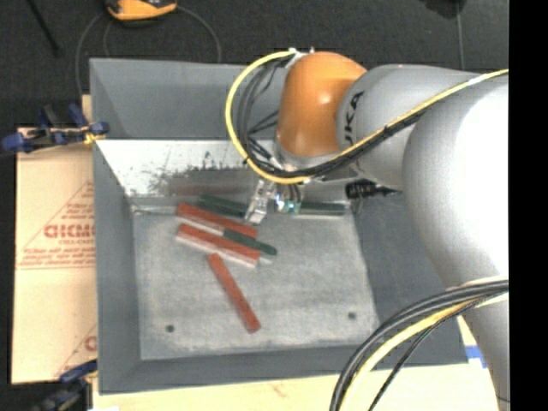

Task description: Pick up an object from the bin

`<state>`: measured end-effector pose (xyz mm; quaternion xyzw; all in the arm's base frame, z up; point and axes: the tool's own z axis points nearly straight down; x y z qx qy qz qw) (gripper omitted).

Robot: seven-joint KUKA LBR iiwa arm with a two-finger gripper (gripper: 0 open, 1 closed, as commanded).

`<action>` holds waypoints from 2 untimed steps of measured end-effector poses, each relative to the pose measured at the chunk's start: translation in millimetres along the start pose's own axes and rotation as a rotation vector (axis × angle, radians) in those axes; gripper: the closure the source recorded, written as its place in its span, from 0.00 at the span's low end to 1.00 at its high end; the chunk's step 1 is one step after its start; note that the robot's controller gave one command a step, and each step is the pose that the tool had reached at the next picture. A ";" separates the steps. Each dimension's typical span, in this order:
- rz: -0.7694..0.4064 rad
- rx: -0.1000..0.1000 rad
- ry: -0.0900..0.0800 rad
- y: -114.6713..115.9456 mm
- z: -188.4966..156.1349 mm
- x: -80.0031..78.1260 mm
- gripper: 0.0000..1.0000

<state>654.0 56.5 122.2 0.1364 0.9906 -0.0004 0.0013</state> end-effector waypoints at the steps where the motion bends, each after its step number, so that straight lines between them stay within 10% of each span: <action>1: 0.000 0.000 0.000 -0.1 -9.2 -0.3 1.00; 2: 0.000 -0.001 -0.001 -0.2 -19.4 -0.5 1.00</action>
Offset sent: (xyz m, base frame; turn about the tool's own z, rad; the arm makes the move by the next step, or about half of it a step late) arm 0.0000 -0.0001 0.0110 0.0000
